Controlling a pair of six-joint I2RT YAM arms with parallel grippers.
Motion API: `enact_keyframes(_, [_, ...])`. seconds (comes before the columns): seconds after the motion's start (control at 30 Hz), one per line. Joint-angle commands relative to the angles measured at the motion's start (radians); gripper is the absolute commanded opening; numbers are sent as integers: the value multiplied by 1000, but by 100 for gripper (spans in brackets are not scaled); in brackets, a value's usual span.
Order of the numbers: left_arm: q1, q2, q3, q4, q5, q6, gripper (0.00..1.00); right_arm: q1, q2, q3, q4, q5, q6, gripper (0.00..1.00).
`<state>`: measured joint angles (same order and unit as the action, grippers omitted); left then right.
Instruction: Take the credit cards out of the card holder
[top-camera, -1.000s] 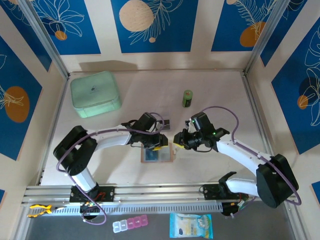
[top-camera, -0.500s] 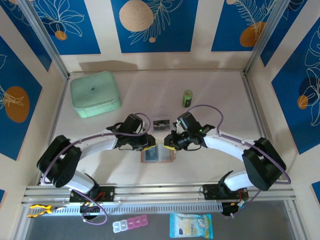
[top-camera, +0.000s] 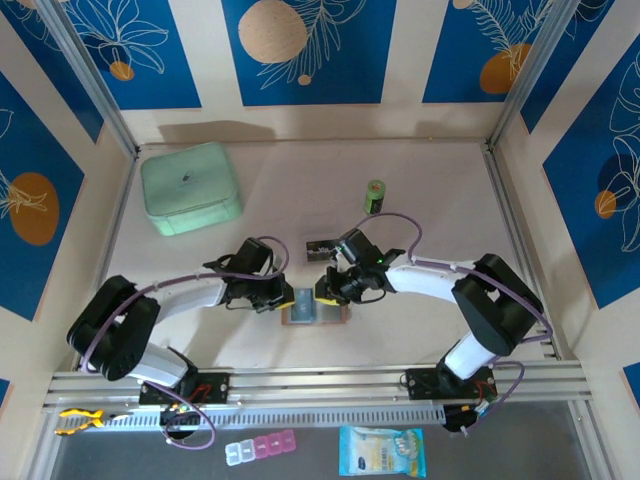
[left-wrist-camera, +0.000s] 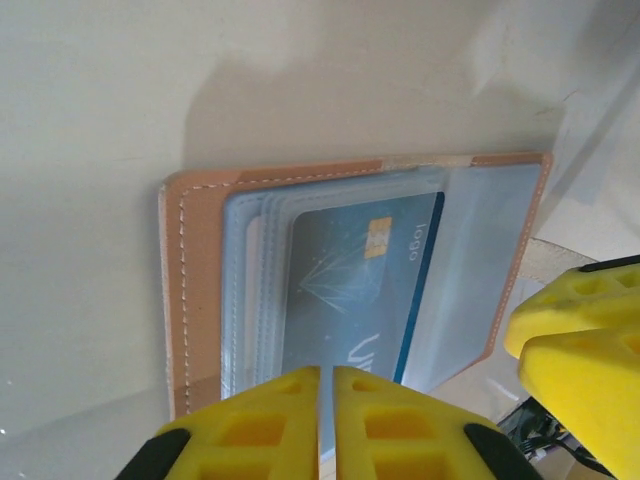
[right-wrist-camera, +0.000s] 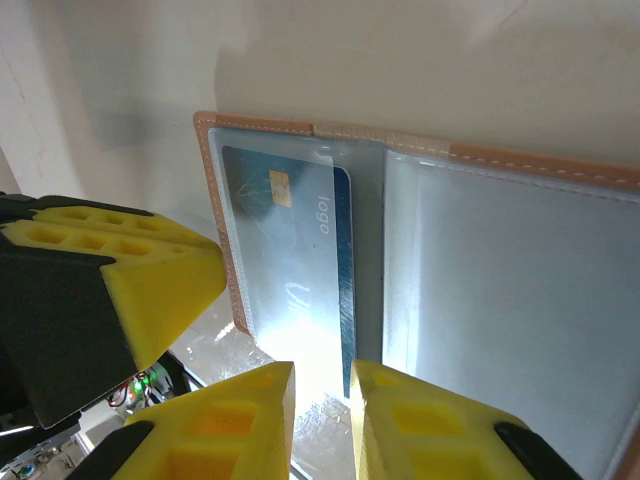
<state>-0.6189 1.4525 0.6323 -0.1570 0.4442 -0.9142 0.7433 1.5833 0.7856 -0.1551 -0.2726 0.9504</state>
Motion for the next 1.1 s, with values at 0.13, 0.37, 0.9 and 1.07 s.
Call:
enact_keyframes(0.13, [17,41,-12,5,-5,40,9,25,54,36,49,-32,8,25])
enact_keyframes(0.37, [21,42,-23,9,-5,38,8,38,106,68,47,-45,-3,27])
enact_keyframes(0.9, [22,33,-24,-1,0,39,8,52,155,103,-18,8,-38,24])
enact_keyframes(1.07, [23,20,-25,-11,-4,38,9,59,146,122,-103,69,-61,24])
